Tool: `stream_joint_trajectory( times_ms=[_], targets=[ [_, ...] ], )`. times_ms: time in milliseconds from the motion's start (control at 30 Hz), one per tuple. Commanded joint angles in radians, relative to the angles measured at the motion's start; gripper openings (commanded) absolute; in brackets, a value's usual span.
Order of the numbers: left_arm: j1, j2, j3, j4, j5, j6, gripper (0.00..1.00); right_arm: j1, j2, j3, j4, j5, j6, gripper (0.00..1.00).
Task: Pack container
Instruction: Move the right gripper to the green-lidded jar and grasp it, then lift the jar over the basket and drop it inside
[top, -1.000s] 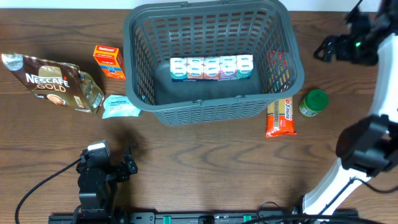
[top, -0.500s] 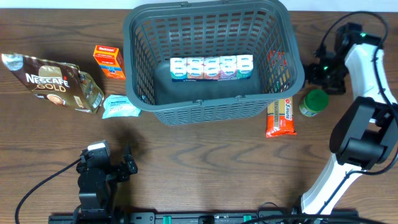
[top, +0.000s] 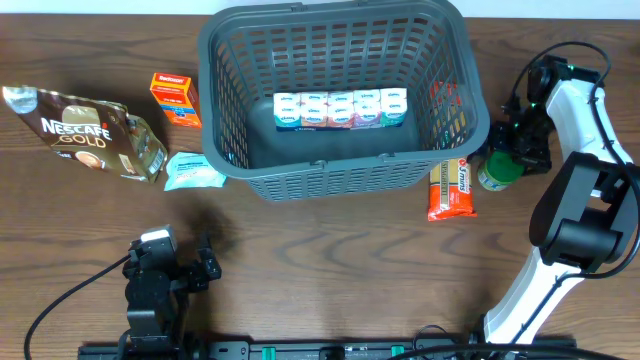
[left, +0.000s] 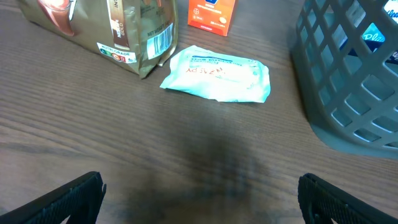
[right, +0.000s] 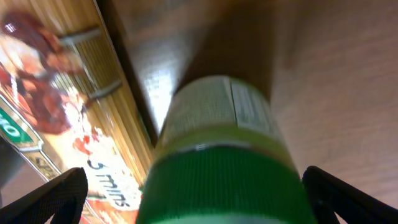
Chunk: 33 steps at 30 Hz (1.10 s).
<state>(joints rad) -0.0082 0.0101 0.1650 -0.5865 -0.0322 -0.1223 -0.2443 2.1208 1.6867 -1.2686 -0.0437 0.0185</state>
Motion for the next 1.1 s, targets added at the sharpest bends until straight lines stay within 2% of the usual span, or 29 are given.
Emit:
stream_joint_trajectory(
  times_ms=[0,200,400,667,800,1067],
  targets=[
    [0.005,-0.006,-0.013,0.002,-0.001,0.017,0.99,0.005,0.002,-0.007,-0.016,0.019,0.030,0.93],
    [0.005,-0.006,-0.013,0.001,-0.002,0.017,0.98,0.008,0.002,-0.008,-0.035,0.071,0.056,0.91],
    [0.005,-0.006,-0.013,0.001,-0.001,0.017,0.98,0.008,0.002,-0.009,-0.008,0.074,0.063,0.78],
    [0.005,-0.006,-0.013,0.002,-0.001,0.017,0.98,0.008,0.002,-0.069,0.024,0.069,0.063,0.76],
    [0.005,-0.006,-0.013,0.002,-0.001,0.017,0.99,0.008,0.002,-0.092,0.047,0.062,0.064,0.72],
    [0.005,-0.006,-0.013,0.001,-0.001,0.017,0.98,0.008,0.002,-0.092,0.066,0.063,0.064,0.55]
  ],
)
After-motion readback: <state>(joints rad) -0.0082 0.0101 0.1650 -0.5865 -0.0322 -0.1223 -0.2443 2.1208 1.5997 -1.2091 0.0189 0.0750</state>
